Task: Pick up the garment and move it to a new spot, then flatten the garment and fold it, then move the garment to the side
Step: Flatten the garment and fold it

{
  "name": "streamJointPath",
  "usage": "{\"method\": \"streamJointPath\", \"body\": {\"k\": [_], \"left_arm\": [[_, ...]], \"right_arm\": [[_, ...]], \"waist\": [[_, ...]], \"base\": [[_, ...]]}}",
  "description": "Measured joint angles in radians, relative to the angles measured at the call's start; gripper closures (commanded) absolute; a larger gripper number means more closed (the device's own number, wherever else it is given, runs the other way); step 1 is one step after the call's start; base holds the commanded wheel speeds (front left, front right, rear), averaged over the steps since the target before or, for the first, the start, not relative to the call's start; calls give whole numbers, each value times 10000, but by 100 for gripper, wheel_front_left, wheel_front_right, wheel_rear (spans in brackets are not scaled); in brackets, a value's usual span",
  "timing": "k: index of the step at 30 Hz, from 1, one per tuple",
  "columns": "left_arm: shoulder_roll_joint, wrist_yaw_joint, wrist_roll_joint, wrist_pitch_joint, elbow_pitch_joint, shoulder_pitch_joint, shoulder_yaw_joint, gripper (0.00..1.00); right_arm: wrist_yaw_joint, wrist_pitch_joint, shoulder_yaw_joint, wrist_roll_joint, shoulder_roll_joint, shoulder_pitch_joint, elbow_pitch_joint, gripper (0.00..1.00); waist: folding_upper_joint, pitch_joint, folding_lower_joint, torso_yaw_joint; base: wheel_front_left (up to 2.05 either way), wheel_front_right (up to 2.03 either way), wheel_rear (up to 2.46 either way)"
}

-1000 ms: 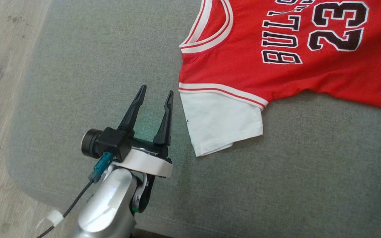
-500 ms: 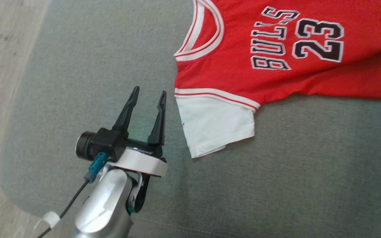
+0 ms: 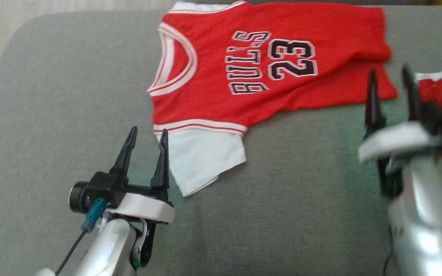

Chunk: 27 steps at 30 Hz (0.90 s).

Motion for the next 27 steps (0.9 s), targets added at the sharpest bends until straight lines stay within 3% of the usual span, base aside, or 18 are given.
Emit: {"method": "streamJointPath", "body": {"k": [4,7,11,18,27], "left_arm": [[44,27,-12,0,-8,66,192,0],[184,27,-12,0,8,62,272,0],[284,27,-12,23,174,28,284,0],[688,295,-12,941,1273,-846,575,0],[993,109,-121,2000,2880,-1990,606,0]], "right_arm": [[0,0,794,1448,73,2102,-1442,0],[0,0,1009,1921,104,2735,-2092,0],[0,0,1152,1948,109,2795,-2598,0],[0,0,1319,2067,121,2801,-2840,0],[0,0,1494,2153,128,2799,-2926,0]], "waist": [[0,-140,0,-510],[0,-137,0,-820],[0,21,1,-1069],[0,516,2,-1382],[0,1098,3,-1640]], "base": [[0,0,0],[0,0,0],[0,0,0],[0,0,0],[0,0,0]]}}
